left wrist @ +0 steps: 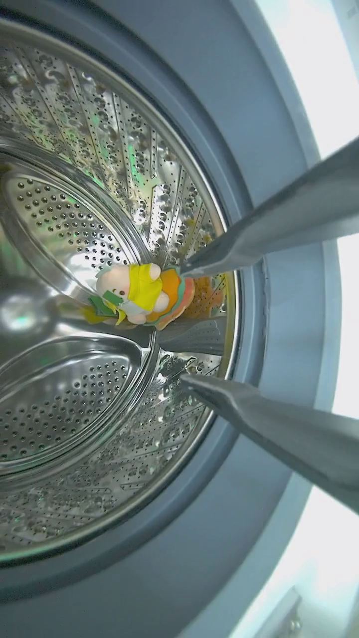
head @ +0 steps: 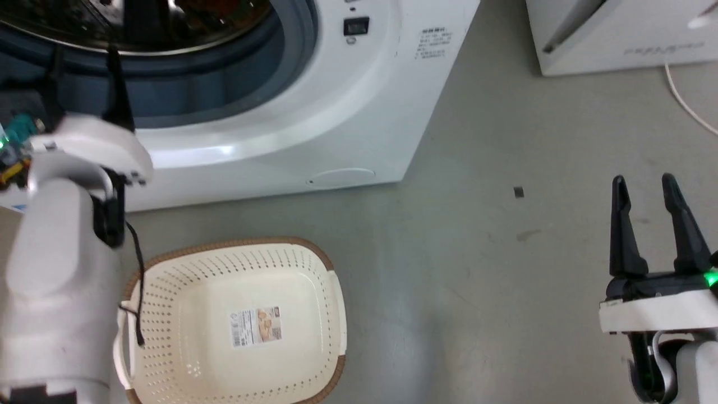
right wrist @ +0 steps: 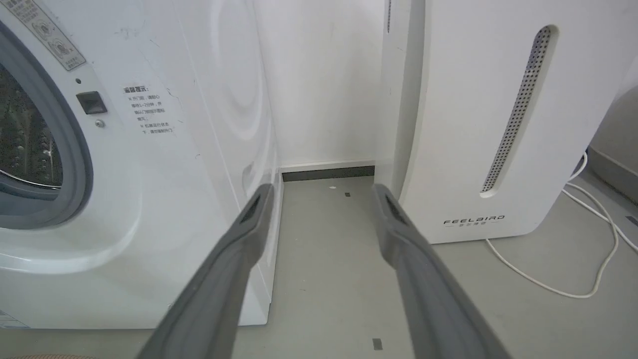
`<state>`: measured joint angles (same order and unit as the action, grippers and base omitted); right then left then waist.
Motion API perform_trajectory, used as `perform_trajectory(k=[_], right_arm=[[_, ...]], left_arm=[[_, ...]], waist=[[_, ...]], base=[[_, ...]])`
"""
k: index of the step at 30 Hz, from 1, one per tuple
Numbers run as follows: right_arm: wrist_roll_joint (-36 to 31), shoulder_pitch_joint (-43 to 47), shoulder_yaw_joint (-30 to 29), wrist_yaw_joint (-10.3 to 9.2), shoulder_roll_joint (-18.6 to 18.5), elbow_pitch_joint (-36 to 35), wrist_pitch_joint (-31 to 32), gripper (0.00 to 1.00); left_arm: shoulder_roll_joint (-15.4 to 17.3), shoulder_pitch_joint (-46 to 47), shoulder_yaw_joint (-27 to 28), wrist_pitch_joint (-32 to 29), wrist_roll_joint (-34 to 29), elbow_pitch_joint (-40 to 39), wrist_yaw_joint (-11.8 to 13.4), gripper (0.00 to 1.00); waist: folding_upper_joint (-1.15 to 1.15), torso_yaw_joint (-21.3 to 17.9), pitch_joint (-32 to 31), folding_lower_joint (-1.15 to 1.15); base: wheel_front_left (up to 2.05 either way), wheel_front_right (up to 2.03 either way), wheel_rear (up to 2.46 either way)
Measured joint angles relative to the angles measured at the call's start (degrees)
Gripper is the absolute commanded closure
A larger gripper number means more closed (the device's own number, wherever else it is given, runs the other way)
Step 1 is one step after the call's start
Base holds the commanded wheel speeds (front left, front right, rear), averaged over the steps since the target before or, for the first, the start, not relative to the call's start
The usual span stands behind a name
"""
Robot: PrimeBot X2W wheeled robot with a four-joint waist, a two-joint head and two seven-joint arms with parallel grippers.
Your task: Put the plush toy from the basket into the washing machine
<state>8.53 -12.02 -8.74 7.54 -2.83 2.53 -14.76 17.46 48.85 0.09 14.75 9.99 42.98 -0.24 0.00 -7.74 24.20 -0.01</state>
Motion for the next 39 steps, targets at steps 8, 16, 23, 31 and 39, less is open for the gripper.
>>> perform_trajectory(k=[8, 16, 23, 31, 39], right_arm=[[-0.6, 3.2, -0.3, 0.0, 0.0, 0.4, 0.0, 0.0], [-1.5, 7.0, -0.4, 0.0, 0.0, 0.1, 0.0, 0.0], [-2.8, 10.1, -0.7, 0.0, 0.0, -0.8, 0.0, 0.0], [-3.1, 13.6, -0.3, 0.0, 0.0, -1.6, 0.0, 0.0], [-3.4, 15.1, -0.5, 0.0, 0.0, -1.8, 0.0, 1.0]], left_arm=[[-2.5, -11.5, 2.4, 0.0, -1.9, -8.7, 0.5, 0.0], [-7.2, -24.8, 3.6, 0.0, -4.5, -21.2, -0.2, 0.0], [-10.9, -32.7, 3.4, 0.0, -6.1, -25.9, -1.9, 0.0], [-12.9, -40.2, 2.6, 0.0, -7.4, -27.3, -1.7, 0.0], [-13.2, -43.0, 2.1, 0.0, -7.9, -28.0, -2.4, 1.0]], waist=[[0.0, 1.8, -6.3, 0.0], [0.0, 3.9, -12.4, 0.0], [0.0, 6.2, -17.2, -0.01], [0.0, 9.0, -21.8, -0.01], [0.0, 11.4, -23.5, -0.01]], base=[[0.0, 0.0, 0.0], [0.0, 0.0, 0.0], [0.0, 0.0, 0.0], [0.0, 0.0, 0.0], [0.0, 0.0, 0.0]])
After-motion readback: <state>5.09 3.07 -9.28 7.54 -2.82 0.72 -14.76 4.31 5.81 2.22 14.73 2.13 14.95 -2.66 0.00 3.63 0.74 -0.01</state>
